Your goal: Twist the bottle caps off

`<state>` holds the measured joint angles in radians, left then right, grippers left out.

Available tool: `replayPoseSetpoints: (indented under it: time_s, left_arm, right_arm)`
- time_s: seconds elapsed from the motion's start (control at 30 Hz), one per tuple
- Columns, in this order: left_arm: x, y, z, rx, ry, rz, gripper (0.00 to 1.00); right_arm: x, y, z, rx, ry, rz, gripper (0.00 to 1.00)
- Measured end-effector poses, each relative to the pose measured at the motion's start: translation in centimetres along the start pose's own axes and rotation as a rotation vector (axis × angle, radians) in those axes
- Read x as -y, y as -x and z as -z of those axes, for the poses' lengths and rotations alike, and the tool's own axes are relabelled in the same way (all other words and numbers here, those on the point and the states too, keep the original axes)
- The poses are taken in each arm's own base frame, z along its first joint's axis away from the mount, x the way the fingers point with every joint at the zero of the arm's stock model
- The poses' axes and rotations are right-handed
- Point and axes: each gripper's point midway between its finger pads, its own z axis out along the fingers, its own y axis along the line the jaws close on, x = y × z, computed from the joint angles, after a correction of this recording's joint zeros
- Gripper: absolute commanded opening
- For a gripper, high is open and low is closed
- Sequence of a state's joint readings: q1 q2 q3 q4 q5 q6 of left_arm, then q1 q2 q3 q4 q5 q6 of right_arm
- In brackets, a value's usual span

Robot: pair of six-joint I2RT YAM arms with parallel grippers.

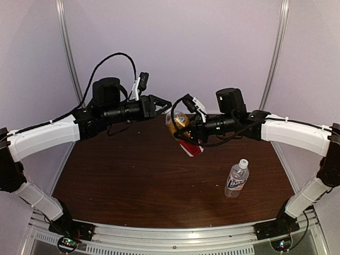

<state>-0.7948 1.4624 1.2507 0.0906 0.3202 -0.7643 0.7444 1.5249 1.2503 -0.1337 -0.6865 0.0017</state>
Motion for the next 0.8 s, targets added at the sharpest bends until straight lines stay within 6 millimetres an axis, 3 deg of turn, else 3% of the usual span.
replayPoseSetpoints:
  time_s: [0.2, 0.37, 0.57, 0.8]
  left_arm:
    - [0.0, 1.8, 1.6, 0.034, -0.053, -0.071, 0.70]
    - [2.7, 2.5, 3.5, 0.029, -0.217, -0.202, 0.78]
    - [6.3, 0.8, 4.9, -0.034, -0.429, -0.365, 0.77]
    - [7.5, -0.5, 4.8, -0.078, -0.567, -0.430, 0.57]
  right_arm:
    - [-1.1, -0.2, 0.1, -0.007, 0.069, 0.017, 0.55]
    - [-3.3, -0.1, 0.4, -0.002, 0.197, 0.010, 0.57]
    - [-5.8, 0.6, 1.1, 0.018, 0.347, -0.022, 0.57]
    - [-7.6, 1.9, 2.0, 0.051, 0.465, -0.041, 0.57]
